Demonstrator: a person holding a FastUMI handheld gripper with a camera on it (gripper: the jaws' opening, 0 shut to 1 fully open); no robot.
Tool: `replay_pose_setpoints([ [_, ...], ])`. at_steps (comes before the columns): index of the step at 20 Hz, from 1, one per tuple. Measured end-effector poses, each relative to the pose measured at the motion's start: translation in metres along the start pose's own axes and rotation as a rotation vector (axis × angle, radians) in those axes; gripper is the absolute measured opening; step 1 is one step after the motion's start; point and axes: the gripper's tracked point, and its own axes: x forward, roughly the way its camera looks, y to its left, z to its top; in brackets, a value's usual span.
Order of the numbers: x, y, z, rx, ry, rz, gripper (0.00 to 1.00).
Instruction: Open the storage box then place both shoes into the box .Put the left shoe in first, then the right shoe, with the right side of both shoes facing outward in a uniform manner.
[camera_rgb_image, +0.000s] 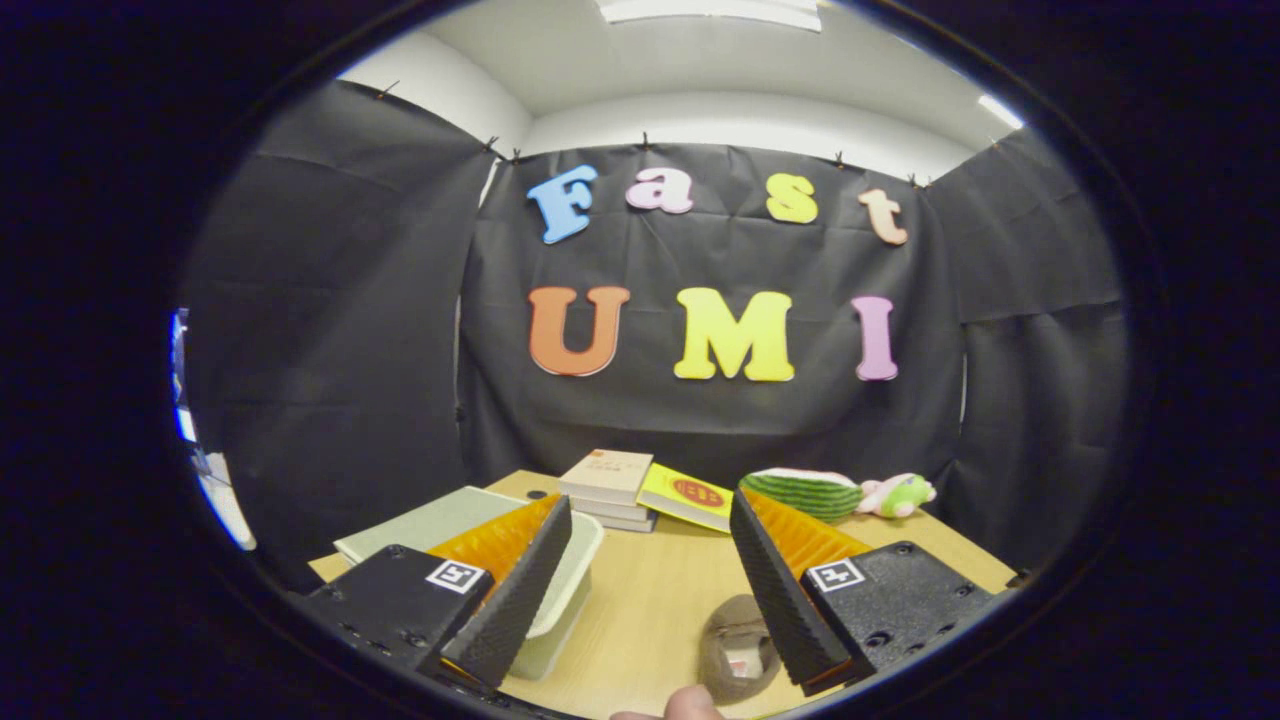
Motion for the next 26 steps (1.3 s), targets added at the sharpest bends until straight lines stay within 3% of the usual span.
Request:
replay_pose_setpoints([
  [8,0.019,0.034,-0.055,0.282,0.315,0.384,1.00],
  [12,0.033,0.043,-0.072,0.440,0.458,0.506,0.99],
  [17,0.053,0.054,-0.106,0.563,0.593,0.585,0.97],
  [24,0.061,0.075,-0.132,0.777,0.744,0.686,0.73],
  [26,0.063,0.081,-0.125,0.878,0.768,0.700,0.44],
])
